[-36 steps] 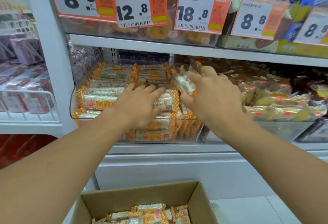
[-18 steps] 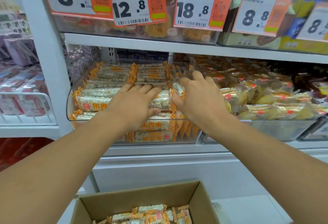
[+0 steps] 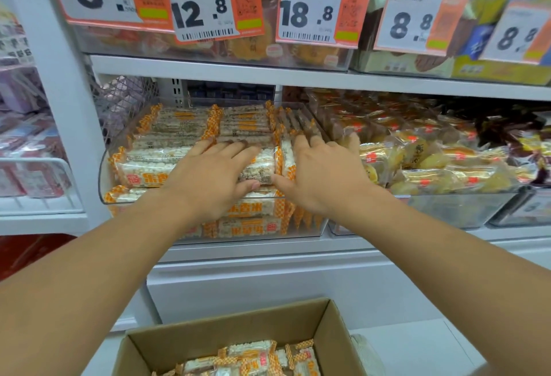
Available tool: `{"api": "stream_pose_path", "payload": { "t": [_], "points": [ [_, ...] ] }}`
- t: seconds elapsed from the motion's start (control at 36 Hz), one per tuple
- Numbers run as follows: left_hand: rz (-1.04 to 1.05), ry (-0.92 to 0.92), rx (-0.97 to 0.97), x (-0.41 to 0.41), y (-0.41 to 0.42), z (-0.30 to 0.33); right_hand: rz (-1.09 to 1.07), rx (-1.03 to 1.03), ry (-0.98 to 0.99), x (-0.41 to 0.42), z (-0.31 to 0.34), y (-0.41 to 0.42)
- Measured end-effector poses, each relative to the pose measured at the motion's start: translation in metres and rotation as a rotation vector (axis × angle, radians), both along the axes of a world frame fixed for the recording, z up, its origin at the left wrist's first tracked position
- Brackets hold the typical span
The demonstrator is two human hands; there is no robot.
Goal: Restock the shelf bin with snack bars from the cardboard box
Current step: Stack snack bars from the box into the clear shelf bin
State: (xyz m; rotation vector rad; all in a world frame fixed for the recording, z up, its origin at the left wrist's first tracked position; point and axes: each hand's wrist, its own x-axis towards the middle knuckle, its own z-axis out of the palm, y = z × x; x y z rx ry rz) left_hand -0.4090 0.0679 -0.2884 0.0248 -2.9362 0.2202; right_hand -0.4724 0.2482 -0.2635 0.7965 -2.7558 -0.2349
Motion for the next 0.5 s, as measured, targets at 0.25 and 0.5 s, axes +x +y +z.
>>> {"api": "stream_pose_path", "payload": {
  "t": [0.25,0.5],
  "points": [
    [0.001,-0.008,0.039,0.001,0.001,0.0,0.065,-0.019,-0.025,-0.013,0.002,0.007],
    [0.009,-0.018,0.05,-0.001,0.001,0.001,0.25,-0.02,-0.129,-0.028,0.002,0.012]
  ]
}}
